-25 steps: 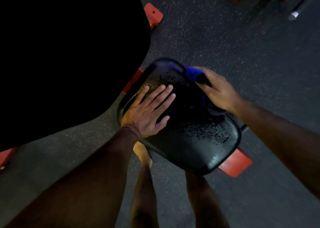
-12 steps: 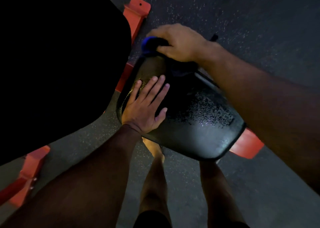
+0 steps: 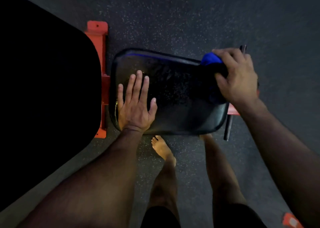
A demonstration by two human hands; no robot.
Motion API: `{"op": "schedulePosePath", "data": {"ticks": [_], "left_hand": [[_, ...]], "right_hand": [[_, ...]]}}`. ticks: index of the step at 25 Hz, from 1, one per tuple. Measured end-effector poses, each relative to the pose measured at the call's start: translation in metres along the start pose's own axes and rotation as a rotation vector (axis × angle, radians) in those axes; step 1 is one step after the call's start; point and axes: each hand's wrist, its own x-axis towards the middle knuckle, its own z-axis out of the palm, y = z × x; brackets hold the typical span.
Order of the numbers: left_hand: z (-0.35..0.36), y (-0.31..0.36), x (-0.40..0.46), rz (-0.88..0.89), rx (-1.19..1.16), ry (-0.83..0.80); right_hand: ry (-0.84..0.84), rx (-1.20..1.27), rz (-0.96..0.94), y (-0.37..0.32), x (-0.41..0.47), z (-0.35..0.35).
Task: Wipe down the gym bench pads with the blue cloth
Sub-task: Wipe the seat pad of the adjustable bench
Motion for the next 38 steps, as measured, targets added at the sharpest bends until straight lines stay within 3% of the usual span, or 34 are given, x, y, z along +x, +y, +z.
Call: {"op": "schedulePosePath", "data": {"ticks": [4,6,12,15,18,22,27,29,30,32,34,36,38], "left_hand": [[0.002,0.000,-0.001,0.000,-0.005,0.022],[0.003,0.000,-0.002,-0.003,0.004,0.036],[0.002,0.004,-0.003,0.009,0.055,0.054],[0.002,0.005,-0.004,-0.019,0.041,0.063],[0.003,0.005,-0.004,-0.020,0.048,0.077],[0.005,0.002,-0.006,0.010,0.051,0.092],[-0.004,0.003,-0.003,0.055,0.069,-0.016],[-0.017,-0.008,0.003,0.201,0.126,-0.069],[-0.024,-0.018,0.019,0.360,0.157,-0.086],[-0.033,-0.026,0.063,0.876,0.211,-0.129],[-0.033,-0.011,0.101,1.287,0.226,-0.204],[-0.017,0.002,0.114,1.402,0.215,-0.244],[-0.008,0.002,0.115,1.391,0.201,-0.248]], "right_hand": [[0.171,-0.157,0.134,-0.015,0.000,0.025],[0.218,-0.185,0.109,-0.012,-0.002,0.034],[0.208,-0.192,0.094,-0.005,-0.009,0.039],[0.236,-0.070,0.086,-0.007,-0.019,0.022],[0.367,0.093,0.291,-0.004,-0.076,0.009],[0.404,0.247,0.622,-0.023,-0.162,0.052],[0.450,0.402,0.734,-0.046,-0.166,0.093],[0.402,0.461,0.791,-0.041,-0.172,0.090],[0.360,0.486,0.796,-0.040,-0.172,0.088],[0.369,0.521,0.775,-0.044,-0.174,0.083],[0.509,0.596,0.838,-0.061,-0.189,0.080],[0.688,0.735,1.004,-0.090,-0.212,0.090],[0.870,0.877,1.156,-0.119,-0.219,0.105]]}}
